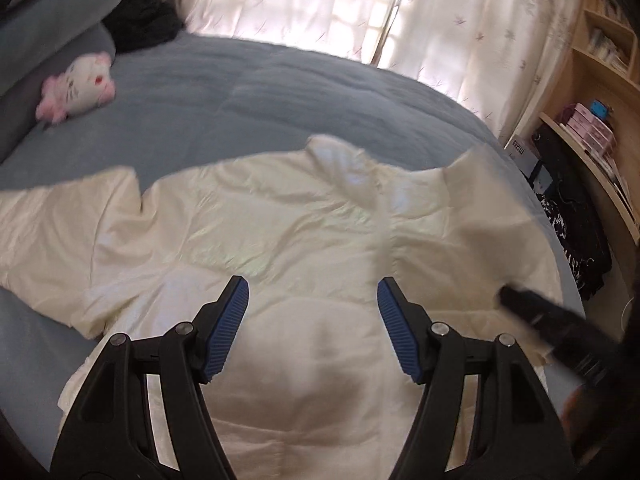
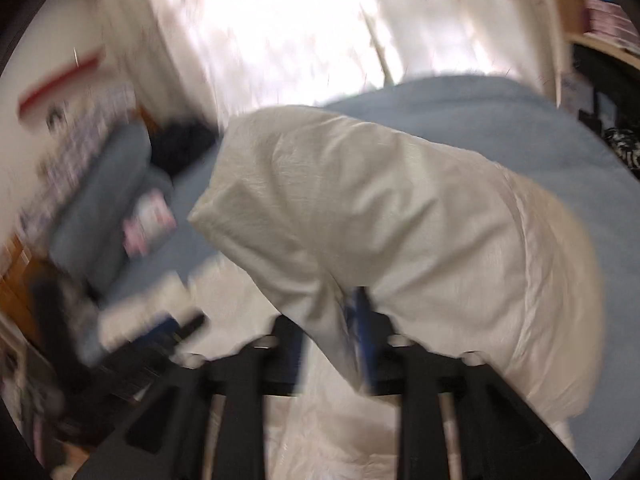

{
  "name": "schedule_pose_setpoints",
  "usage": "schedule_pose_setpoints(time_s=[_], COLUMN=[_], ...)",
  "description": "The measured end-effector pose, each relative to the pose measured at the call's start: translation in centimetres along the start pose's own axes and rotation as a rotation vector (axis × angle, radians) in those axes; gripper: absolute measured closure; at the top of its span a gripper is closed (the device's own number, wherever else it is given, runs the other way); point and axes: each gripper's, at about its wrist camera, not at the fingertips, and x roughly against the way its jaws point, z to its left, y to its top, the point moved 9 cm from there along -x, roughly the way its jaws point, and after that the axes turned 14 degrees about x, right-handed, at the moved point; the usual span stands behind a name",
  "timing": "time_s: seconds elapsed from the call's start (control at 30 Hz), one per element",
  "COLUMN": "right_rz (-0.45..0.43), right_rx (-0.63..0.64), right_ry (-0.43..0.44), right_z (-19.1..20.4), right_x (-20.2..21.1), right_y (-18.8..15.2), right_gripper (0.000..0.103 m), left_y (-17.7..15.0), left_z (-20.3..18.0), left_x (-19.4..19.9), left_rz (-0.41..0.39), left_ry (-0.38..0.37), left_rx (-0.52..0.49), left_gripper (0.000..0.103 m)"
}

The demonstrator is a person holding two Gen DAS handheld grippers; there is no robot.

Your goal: Fold large clothes

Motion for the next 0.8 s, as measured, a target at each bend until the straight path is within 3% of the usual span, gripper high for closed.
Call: schedule_pose_setpoints(time_s=[0.07,0.2,0.4,0.43,0.47,0.7,0.77,0.8], right_rz=[0.069,0.125,0.08,0.068,0.055,0.028,0.028,0.033], right_rx=[0.067,0.099,0.089,0.085,0.077,-0.048,-0.074,-0.085], right_ry=[-0.044,-0.008,-0.017,-0.027,-0.031,-0.034,-0.034,-0.04], right_z=[1.1,2.8,2.0,3.5,5.5,1.0,-0.3,-1.0], right_x=[-2.9,-4.1,0.3,3.3,3.8,7.0,7.1,7.2], right_y=[-1.2,-3.4,-6.6,-9.0,-11.7,-15.8,-16.7,-17.2], right_gripper=[0.039,0.039,0.039,0.039,0.039,0.039,0.039,0.039], left_y=[-0.7,-1.4,-2.5,-2.7,-2.8,-4.2,-4.6,-4.9], left_z=[1.8,3.3,1.2,0.7,0.4,-3.1,-4.3,-4.8], left_x=[-0.8,-1.9,-4.4,-5.0,-5.7,-10.5,-11.9,-12.3], left_rz=[0.039,0.084,0.177,0.191,0.2,0.265,0.281,0.293], left_ry=[-0.005,-0.046,-0.14,-0.147,-0.151,-0.099,-0.073,-0.072], left_rx=[0.021,0.051,0.092,0.092,0.091,0.044,0.014,-0.005], left_gripper=[0.039,0.039,0.039,0.039,0.039,0.039,0.053,0.083])
